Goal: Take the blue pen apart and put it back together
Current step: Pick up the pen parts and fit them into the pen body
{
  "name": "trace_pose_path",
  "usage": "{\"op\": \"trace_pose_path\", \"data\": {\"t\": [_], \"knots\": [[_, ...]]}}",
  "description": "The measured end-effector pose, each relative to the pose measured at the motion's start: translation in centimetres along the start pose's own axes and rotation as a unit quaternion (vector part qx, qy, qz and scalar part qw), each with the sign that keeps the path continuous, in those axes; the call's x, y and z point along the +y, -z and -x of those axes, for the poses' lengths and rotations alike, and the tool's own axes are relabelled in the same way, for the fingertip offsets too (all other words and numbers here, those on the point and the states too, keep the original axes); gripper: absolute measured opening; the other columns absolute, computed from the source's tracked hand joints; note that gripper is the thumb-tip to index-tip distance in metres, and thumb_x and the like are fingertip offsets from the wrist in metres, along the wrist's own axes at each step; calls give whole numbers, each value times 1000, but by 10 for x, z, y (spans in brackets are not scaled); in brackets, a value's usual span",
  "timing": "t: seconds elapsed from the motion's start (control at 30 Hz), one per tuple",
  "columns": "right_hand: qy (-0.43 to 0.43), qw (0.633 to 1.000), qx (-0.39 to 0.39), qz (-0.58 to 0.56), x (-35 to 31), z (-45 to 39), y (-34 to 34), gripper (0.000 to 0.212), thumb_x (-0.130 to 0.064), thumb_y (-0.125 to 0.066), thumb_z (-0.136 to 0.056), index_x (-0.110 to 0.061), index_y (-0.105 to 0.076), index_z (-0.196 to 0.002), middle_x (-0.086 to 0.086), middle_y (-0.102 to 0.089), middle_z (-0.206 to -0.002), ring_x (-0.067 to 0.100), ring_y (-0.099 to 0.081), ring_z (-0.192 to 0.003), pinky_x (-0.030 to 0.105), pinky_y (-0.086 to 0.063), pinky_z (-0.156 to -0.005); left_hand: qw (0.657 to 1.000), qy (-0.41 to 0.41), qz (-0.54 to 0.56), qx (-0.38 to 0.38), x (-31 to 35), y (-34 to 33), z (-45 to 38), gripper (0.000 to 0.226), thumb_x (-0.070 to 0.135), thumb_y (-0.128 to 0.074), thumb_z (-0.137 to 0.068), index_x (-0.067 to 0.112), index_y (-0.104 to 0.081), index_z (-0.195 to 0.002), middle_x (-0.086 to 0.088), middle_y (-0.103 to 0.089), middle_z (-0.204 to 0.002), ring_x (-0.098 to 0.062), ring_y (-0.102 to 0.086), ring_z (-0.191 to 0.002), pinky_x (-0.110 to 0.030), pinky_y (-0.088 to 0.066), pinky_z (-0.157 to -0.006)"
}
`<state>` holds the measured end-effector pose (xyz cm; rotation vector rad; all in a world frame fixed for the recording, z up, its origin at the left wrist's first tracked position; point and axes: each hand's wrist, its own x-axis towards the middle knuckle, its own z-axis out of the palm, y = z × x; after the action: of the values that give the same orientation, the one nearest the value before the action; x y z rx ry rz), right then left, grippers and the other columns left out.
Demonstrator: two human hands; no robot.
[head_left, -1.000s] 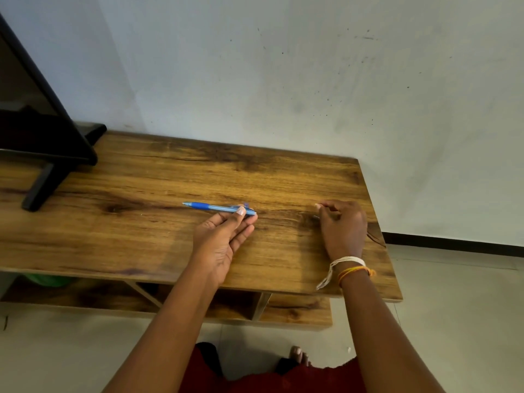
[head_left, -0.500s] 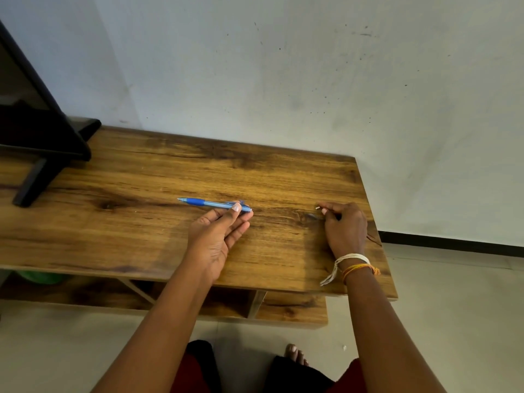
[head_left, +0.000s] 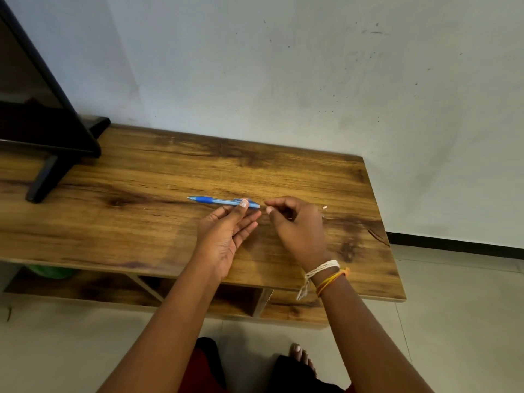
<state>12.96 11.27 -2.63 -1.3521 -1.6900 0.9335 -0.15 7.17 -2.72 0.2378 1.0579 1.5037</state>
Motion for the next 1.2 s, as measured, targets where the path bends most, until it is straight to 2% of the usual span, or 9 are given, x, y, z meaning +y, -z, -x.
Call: {"op": "trace_pose_path", "data": {"t": [0.1, 0.27, 0.43, 0.53, 0.67, 0.8, 0.97, 1.1, 1.2], "knots": [[8, 999, -25, -38, -4, 3, -7, 17, -9, -70, -84, -15, -75, -100, -13, -71, -85, -9, -64, -78, 5, -47, -68, 1000, -10, 4, -4, 1, 1, -1, 5, 7, -64, -86, 6, -68, -88, -10, -77, -82, -18, -74, -79, -23, -58, -63], [7, 997, -31, -76, -4, 2, -5, 18, -13, -76, -81, -16, -76, -99, -5, -75, -87, 3, -69, -80, 14, -54, -71, 1000, -17, 0, -12, 0, 1, 0, 7, 7, -65, -84, 7, -70, -89, -9, -76, -83, -16, -74, -78, -22, -57, -62], [-1, 993, -44, -112, 1, 1, -4, 17, -12, -75, -81, -16, -77, -98, -2, -77, -94, 10, -72, -91, 32, -58, -84, 1000, -18, -13, -21, 0, 2, 1, 8, 7, -66, -83, 8, -70, -90, -6, -77, -81, -14, -74, -77, -22, -57, -63], [-19, 991, -26, -133, 4, -1, -4, 14, -10, -75, -81, -15, -77, -94, 4, -77, -92, 17, -73, -88, 38, -58, -84, 1000, -14, -15, -15, 1, 1, 1, 10, 10, -65, -86, 7, -68, -95, -9, -76, -83, -16, -74, -77, -22, -58, -63], [-61, 975, -4, -212, 3, -2, -3, 17, -2, -75, -80, -19, -73, -82, 8, -75, -81, 16, -73, -71, 27, -59, -67, 1000, -25, 2, 11, 3, 3, -1, 16, 15, -64, -88, 8, -68, -101, -11, -75, -88, -19, -74, -79, -24, -59, -64], [-67, 973, -3, -220, 5, -3, -3, 19, -1, -74, -81, -20, -73, -82, 10, -76, -82, 19, -73, -71, 24, -58, -65, 1000, -22, 11, 18, 3, 3, -2, 19, 15, -63, -88, 7, -67, -105, -12, -75, -90, -21, -74, -81, -25, -59, -63], [-87, 959, 60, -262, 9, -5, -4, 13, 0, -71, -83, -11, -73, -89, 8, -74, -77, 15, -73, -66, 23, -58, -62, 998, -35, -16, 50, 2, 5, -5, 12, 12, -61, -90, 8, -66, -101, -12, -76, -89, -21, -74, -77, -25, -59, -62], [-123, 936, 158, -291, 14, -8, 0, 11, 1, -71, -83, -4, -73, -92, 10, -73, -78, 15, -72, -64, 22, -57, -59, 982, -95, -136, 95, 3, 10, -7, 13, 10, -63, -89, 11, -67, -102, -7, -74, -84, -13, -73, -67, -22, -58, -58], [-152, 942, 220, -201, 20, -7, 2, 12, -6, -74, -82, -6, -75, -94, 2, -74, -76, 15, -73, -65, 25, -60, -62, 904, -187, -360, 132, 1, 16, -8, 14, 11, -64, -87, 14, -69, -100, -1, -71, -86, -12, -69, -71, -23, -56, -58]]}}
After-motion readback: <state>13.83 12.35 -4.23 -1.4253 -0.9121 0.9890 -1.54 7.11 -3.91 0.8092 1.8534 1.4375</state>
